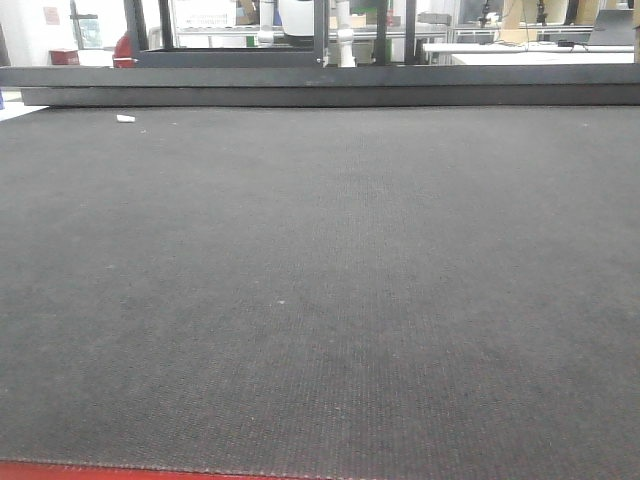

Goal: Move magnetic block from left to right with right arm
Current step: 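Lift the red cube off the carpet with the right gripper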

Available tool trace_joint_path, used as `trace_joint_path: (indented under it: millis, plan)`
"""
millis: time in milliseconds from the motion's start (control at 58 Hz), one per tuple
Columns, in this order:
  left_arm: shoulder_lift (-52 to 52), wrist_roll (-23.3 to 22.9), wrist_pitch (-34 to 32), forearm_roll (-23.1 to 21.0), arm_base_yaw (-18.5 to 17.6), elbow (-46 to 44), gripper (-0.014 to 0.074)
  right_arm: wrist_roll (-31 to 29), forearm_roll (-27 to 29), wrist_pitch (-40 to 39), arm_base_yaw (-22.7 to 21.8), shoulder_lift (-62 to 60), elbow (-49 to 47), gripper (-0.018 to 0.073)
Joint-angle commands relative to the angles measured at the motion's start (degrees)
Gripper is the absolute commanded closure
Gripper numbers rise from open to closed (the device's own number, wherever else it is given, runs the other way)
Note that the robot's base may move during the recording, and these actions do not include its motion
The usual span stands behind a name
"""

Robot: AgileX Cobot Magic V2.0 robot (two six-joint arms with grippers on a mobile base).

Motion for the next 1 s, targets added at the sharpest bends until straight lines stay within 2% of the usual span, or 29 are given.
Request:
trace_joint_path:
  millis: [0,327,551,982]
  plan:
    - [-0.72,-0.34,-4.81,-0.27,0.14,0.40,0.0722,-1.04,-0.32,-5.44,-0.23,-6.21,1.20,0.0345]
    - [-0.72,-0.34,-4.81,-0.27,0.14,0.40,0.0722,-1.74,-0.32,-6.52,-0.12,-23.33,3.58,0.0345]
    - [-0.72,-0.34,-4.81,-0.27,0.14,0.40,0.0722,-1.74,-0.40,-10.62,-0.12,-32.65,3.58,0.0345]
    - [-0.72,-0.34,-4.81,-0.27,0.14,0.40,0.0722,-1.74,-0.40,-12.12,-0.12,-34.63,3.58,0.0345]
